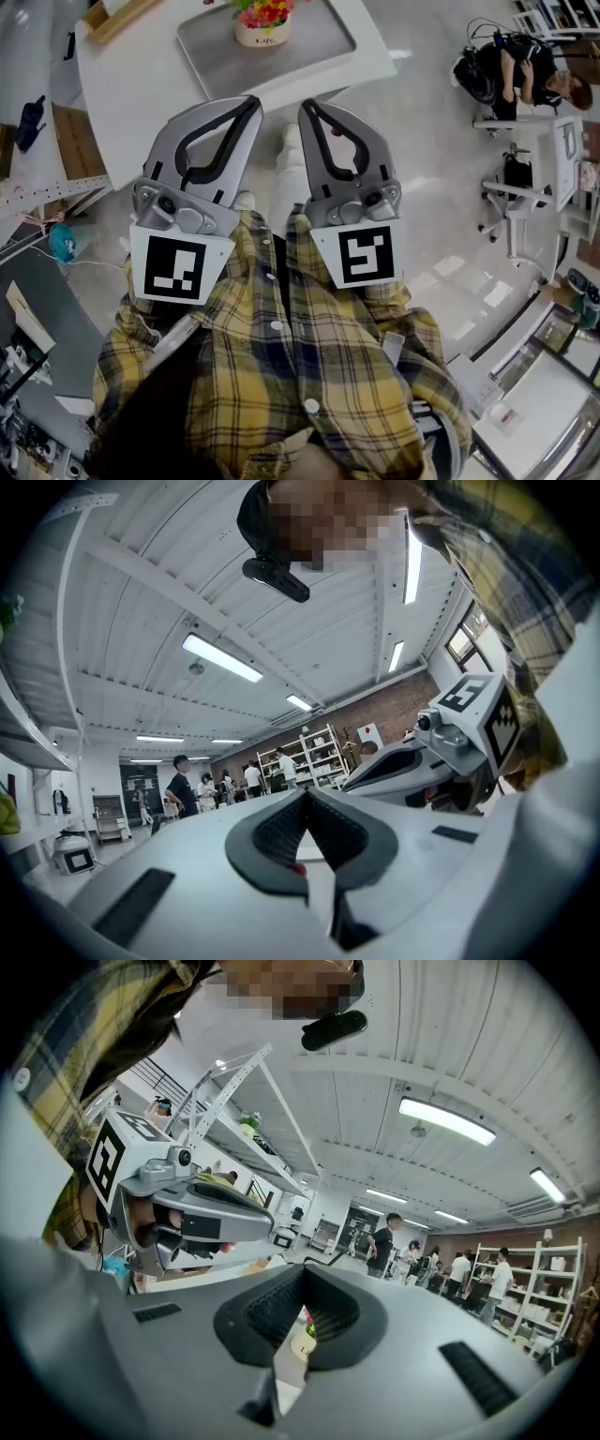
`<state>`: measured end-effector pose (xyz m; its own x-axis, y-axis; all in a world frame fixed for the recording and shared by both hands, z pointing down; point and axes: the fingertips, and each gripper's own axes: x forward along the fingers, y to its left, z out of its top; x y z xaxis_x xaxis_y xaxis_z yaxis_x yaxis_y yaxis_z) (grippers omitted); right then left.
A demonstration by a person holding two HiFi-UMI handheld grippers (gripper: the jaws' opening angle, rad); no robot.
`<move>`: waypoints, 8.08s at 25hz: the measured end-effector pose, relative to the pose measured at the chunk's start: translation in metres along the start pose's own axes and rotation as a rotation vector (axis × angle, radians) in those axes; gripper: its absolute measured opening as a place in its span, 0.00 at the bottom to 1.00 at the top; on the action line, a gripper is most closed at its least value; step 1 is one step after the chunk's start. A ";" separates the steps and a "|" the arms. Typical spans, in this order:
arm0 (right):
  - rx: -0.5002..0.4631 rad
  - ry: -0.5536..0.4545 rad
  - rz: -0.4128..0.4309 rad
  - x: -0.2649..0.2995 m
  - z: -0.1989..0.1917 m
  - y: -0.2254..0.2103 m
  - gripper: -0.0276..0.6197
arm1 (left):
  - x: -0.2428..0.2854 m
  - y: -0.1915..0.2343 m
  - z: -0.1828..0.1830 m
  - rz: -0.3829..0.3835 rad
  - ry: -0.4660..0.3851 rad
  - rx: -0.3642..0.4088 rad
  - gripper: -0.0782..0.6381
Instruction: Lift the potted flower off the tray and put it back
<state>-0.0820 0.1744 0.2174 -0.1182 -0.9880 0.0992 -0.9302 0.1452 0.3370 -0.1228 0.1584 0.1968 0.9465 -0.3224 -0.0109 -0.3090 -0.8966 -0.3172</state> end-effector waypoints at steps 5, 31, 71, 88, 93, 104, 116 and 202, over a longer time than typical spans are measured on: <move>-0.014 -0.015 0.081 0.039 -0.011 -0.023 0.04 | 0.035 0.024 -0.016 0.061 0.034 -0.004 0.12; -0.091 -0.103 0.496 0.188 -0.052 -0.170 0.04 | 0.219 0.117 -0.052 0.418 0.157 -0.042 0.12; -0.082 0.061 0.633 0.193 -0.131 -0.093 0.04 | 0.127 0.111 -0.150 0.523 0.293 -0.165 0.12; -0.086 0.242 0.790 0.199 -0.211 -0.071 0.19 | 0.118 0.081 -0.239 0.396 0.442 -0.331 0.25; -0.085 0.285 0.821 0.208 -0.230 -0.067 0.29 | 0.123 0.073 -0.263 0.303 0.471 -0.332 0.39; -0.062 0.326 0.887 0.226 -0.251 -0.057 0.48 | 0.134 0.076 -0.306 0.161 0.554 -0.371 0.54; -0.036 0.342 0.920 0.244 -0.266 -0.056 0.56 | 0.152 0.089 -0.329 0.083 0.558 -0.413 0.61; -0.082 0.327 1.085 0.253 -0.273 -0.041 0.58 | 0.175 0.092 -0.337 -0.290 0.543 -0.398 0.65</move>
<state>0.0212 -0.0667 0.4844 -0.7402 -0.2792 0.6117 -0.3647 0.9310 -0.0164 -0.0162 -0.0824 0.4850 0.8483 -0.0676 0.5252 -0.1605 -0.9780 0.1335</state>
